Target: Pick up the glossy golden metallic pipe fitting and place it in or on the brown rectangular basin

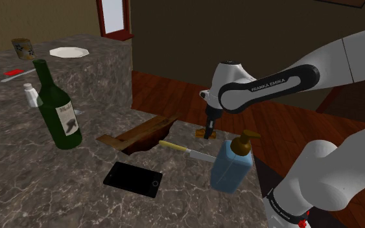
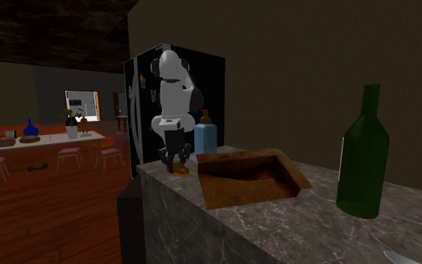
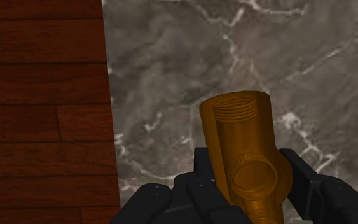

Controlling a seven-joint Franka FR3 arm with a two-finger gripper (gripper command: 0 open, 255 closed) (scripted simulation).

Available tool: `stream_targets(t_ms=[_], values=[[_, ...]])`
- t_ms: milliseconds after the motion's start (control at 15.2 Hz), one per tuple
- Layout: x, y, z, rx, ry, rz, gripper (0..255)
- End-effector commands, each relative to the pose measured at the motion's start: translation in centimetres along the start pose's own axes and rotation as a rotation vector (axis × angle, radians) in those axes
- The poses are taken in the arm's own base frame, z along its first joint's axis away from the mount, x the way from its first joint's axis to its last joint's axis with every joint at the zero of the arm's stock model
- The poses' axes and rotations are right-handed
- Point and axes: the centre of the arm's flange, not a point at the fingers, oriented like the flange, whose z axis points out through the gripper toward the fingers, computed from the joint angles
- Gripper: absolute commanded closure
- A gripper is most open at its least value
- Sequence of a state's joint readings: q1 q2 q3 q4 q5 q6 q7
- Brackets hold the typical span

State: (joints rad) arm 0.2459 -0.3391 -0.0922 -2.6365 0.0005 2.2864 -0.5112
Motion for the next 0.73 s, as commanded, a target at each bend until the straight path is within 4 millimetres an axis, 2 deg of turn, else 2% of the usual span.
stream_targets(t_ms=[0, 330, 660], values=[[0.0, 0.0, 0.0, 0.000, 0.000, 0.000, 255], [0.0, 0.0, 0.0, 0.000, 0.000, 0.000, 255], [0.0, -0.1, -2.6, 0.000, 0.000, 0.000, 255]])
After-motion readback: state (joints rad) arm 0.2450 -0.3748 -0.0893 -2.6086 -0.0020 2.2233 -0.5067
